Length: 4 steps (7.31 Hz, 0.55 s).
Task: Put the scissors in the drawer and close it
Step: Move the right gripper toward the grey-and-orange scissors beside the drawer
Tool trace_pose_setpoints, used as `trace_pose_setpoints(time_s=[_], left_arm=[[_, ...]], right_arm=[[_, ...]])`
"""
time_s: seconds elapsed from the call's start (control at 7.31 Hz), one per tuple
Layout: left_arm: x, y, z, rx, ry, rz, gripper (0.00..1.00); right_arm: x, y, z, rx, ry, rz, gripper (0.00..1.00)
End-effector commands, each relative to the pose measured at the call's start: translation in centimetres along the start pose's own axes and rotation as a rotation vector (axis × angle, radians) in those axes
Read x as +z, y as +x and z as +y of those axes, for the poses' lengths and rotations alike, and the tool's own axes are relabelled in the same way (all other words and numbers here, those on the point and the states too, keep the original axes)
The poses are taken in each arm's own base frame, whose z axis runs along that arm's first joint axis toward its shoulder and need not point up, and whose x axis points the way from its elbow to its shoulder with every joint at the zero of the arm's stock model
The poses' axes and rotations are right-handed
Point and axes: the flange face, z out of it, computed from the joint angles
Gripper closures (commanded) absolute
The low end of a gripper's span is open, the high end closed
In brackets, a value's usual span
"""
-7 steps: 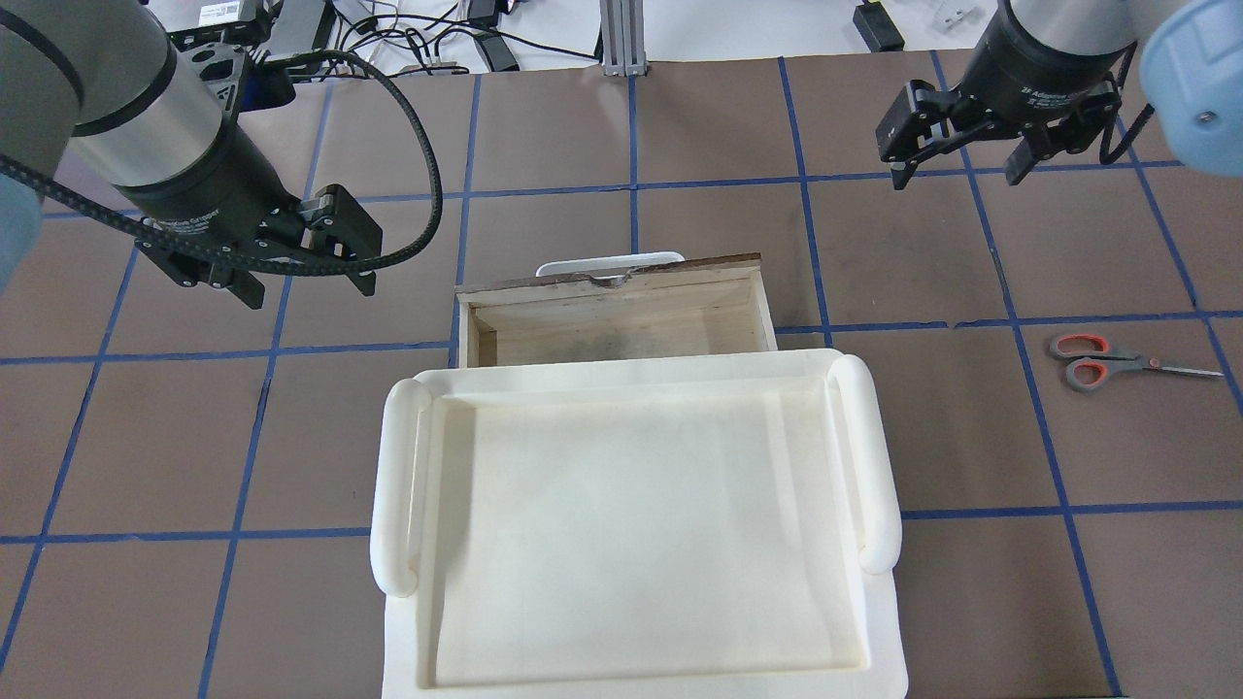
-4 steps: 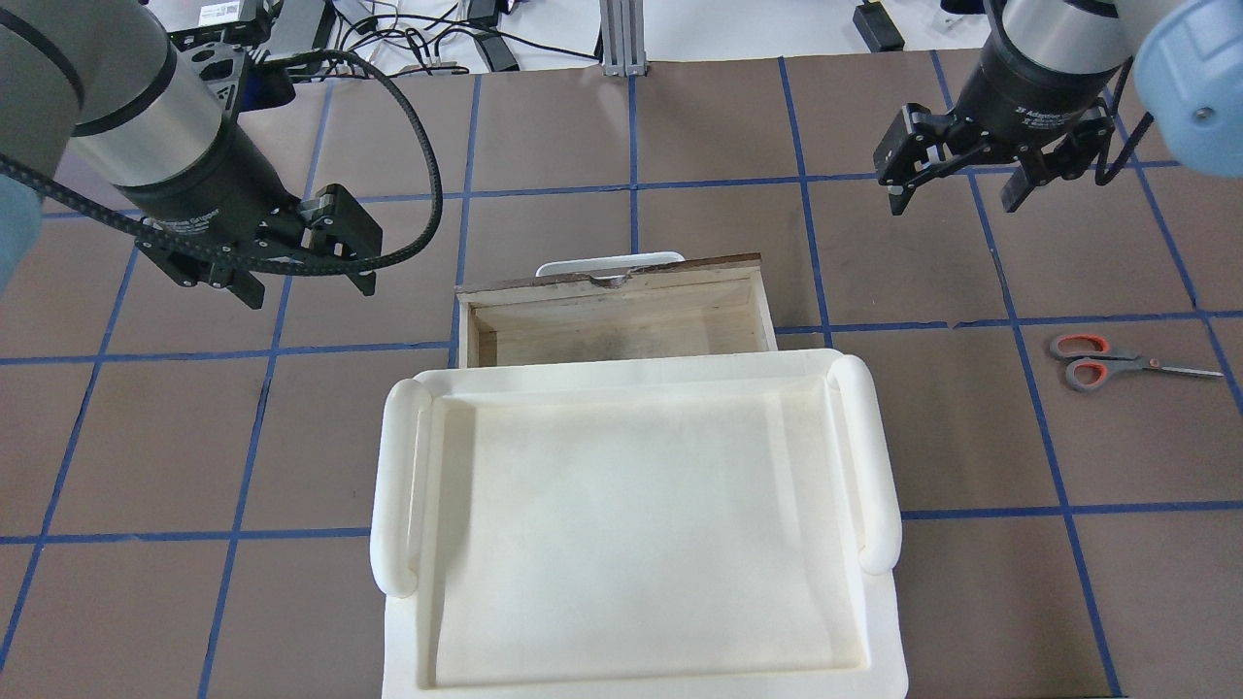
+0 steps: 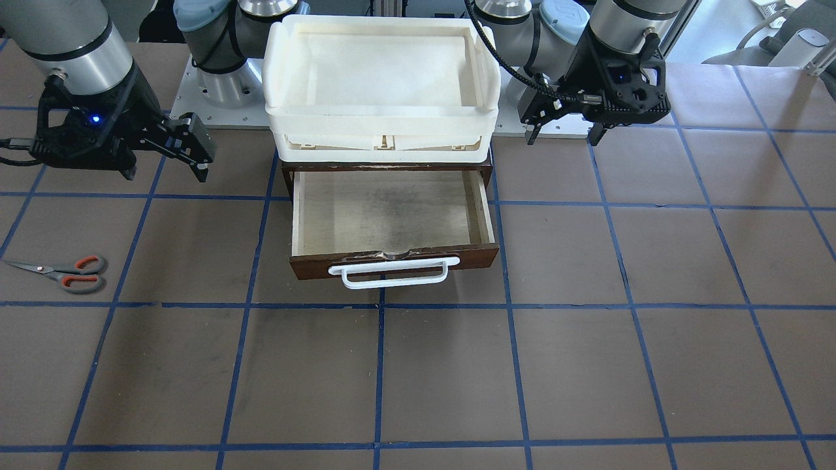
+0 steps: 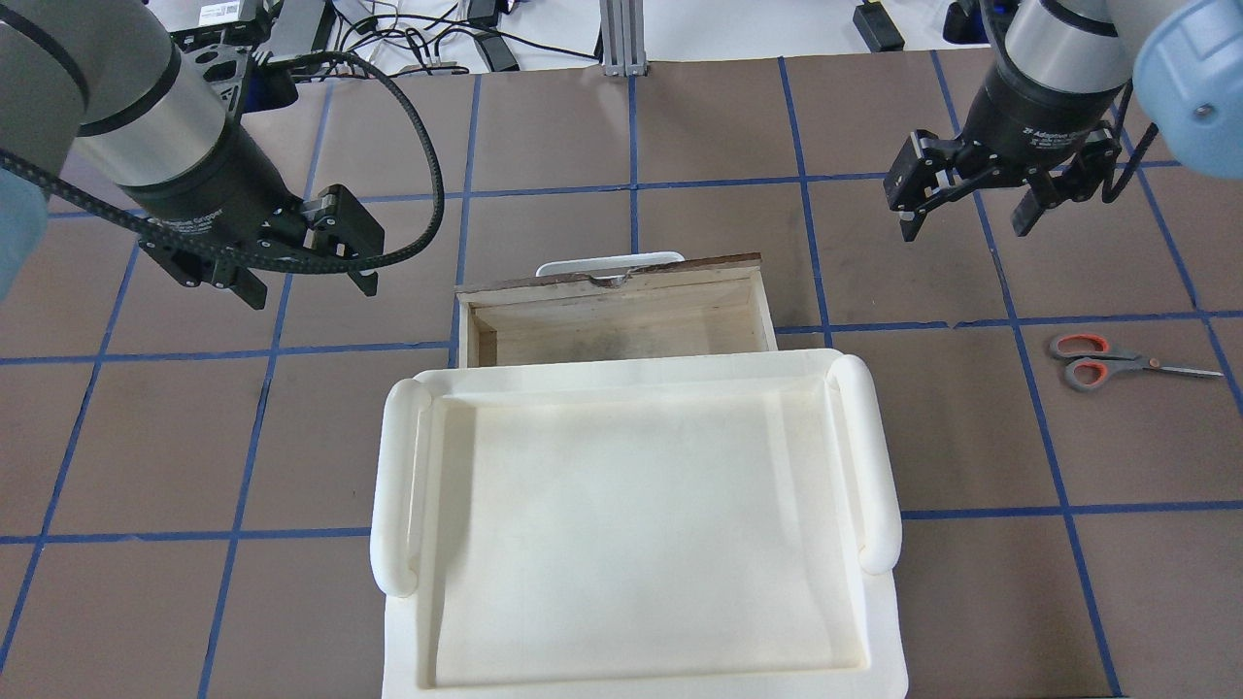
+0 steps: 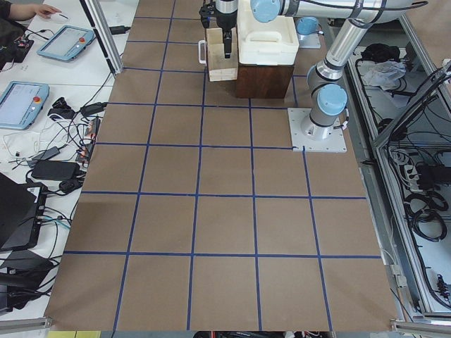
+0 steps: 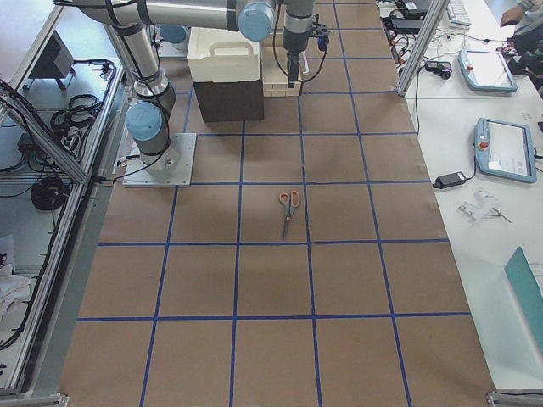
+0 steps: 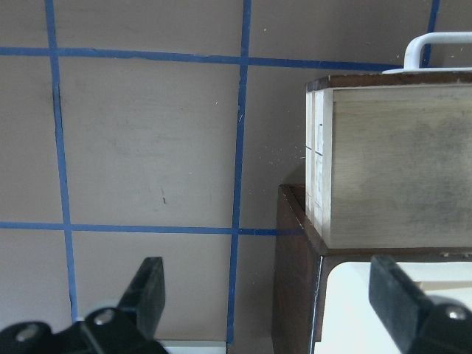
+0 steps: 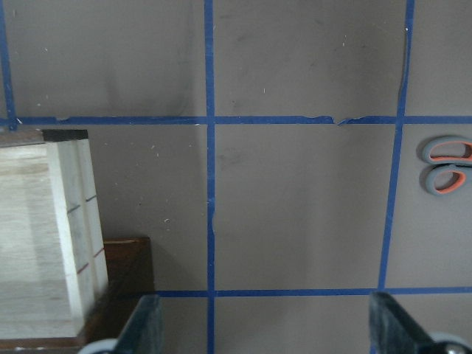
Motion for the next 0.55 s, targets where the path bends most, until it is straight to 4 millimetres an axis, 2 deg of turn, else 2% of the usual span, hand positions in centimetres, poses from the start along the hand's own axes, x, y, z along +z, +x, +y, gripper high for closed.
trace_pose_setpoints(time_s=[0.0,0.14,0.41], left_arm=[[-0.5,0.0,0.4,0.000,0.010,0.003,0.00],[-0.4,0.0,0.4,0.000,0.006,0.003,0.00],[-0.4,0.0,0.3,0.000,0.006,0.002,0.00]], right_arm=[[2.9,6.3,-0.1,-0.195,-0.064,-0.016,0.01],[4.4,10.8,0.3,-0.235,-0.088,-0.043,0.01],[9.2,17.8,2.1,-0.373,-0.108,-0.068,0.03]])
